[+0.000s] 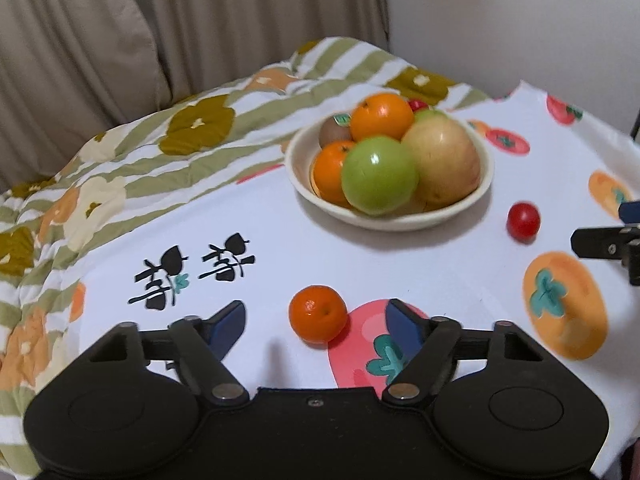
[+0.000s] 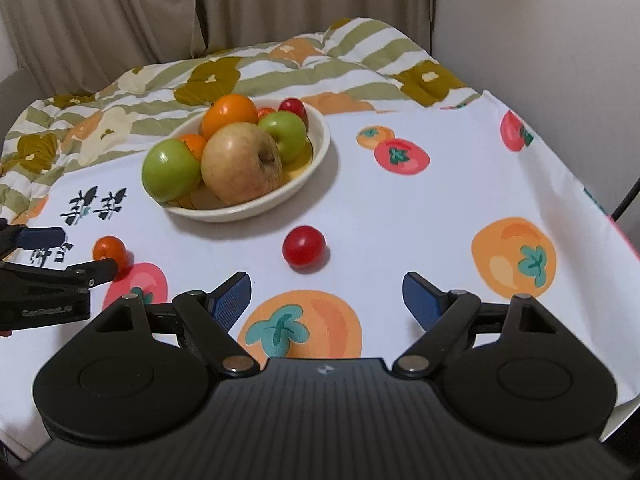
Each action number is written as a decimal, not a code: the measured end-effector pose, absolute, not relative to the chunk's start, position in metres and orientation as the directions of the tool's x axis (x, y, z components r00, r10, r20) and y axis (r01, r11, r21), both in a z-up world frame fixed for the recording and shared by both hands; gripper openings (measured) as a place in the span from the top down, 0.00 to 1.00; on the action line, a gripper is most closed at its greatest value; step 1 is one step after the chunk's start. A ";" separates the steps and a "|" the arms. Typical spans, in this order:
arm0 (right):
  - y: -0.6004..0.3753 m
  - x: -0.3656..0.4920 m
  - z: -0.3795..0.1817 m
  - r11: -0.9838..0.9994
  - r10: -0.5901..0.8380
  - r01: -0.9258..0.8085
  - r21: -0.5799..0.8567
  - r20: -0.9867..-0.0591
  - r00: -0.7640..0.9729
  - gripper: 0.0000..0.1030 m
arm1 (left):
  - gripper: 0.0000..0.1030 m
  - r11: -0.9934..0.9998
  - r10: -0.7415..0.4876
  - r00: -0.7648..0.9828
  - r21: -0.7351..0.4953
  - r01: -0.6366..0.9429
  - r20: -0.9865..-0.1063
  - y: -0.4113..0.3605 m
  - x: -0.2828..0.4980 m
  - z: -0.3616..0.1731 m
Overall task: Organize fruits
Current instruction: 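Grasp a tangerine with the left tool while the right tool grasps a cherry tomato, then carry the tangerine and cherry tomato into the duck bowl and release both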
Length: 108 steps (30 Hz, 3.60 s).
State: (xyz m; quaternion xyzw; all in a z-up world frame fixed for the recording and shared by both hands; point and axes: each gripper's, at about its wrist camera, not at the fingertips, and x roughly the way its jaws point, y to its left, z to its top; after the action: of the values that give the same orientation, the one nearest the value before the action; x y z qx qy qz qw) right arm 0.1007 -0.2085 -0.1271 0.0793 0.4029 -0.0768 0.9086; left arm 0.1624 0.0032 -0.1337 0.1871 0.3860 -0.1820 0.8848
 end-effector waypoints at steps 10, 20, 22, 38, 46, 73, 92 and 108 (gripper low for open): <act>-0.207 0.112 -0.140 0.972 -0.090 0.222 0.077 -0.752 0.653 0.06 | 0.49 0.832 -0.170 0.610 0.219 0.510 -0.774 -0.006 0.176 -0.157; -0.202 0.128 -0.148 0.978 -0.088 0.203 0.059 -0.759 0.645 0.10 | 0.60 0.841 -0.175 0.611 0.205 0.500 -0.772 0.001 0.178 -0.155; -0.201 0.133 -0.150 0.979 -0.086 0.196 0.055 -0.760 0.644 0.14 | 0.60 0.844 -0.175 0.610 0.201 0.497 -0.773 0.002 0.177 -0.155; -0.200 0.167 -0.165 0.991 -0.066 0.131 0.022 -0.776 0.627 0.49 | 0.60 0.883 -0.151 0.625 0.180 0.433 -0.766 0.014 0.169 -0.146; -0.199 0.168 -0.160 0.996 -0.044 0.086 0.012 -0.783 0.621 0.53 | 0.60 0.908 -0.149 0.643 0.154 0.390 -0.751 0.012 0.166 -0.128; -0.247 0.215 -0.079 0.997 0.074 -0.072 0.034 -0.726 0.683 0.53 | 0.60 0.961 -0.144 0.718 0.077 0.265 -0.681 -0.039 0.230 -0.055; -0.266 0.263 -0.107 0.979 0.174 -0.195 0.065 -0.767 0.617 0.53 | 0.60 0.974 -0.090 0.647 0.069 0.215 -0.757 -0.071 0.314 -0.099; -0.278 0.258 -0.111 0.976 0.185 -0.203 0.076 -0.779 0.599 0.53 | 0.09 0.979 -0.043 0.706 0.113 0.172 -0.707 -0.065 0.293 -0.079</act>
State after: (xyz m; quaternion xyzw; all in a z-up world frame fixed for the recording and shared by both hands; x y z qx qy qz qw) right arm 0.2576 -0.2779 -0.1112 -0.0101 0.4345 0.1086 0.8940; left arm 0.2927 -0.0645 -0.0793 0.0855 0.3787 -0.0585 0.9197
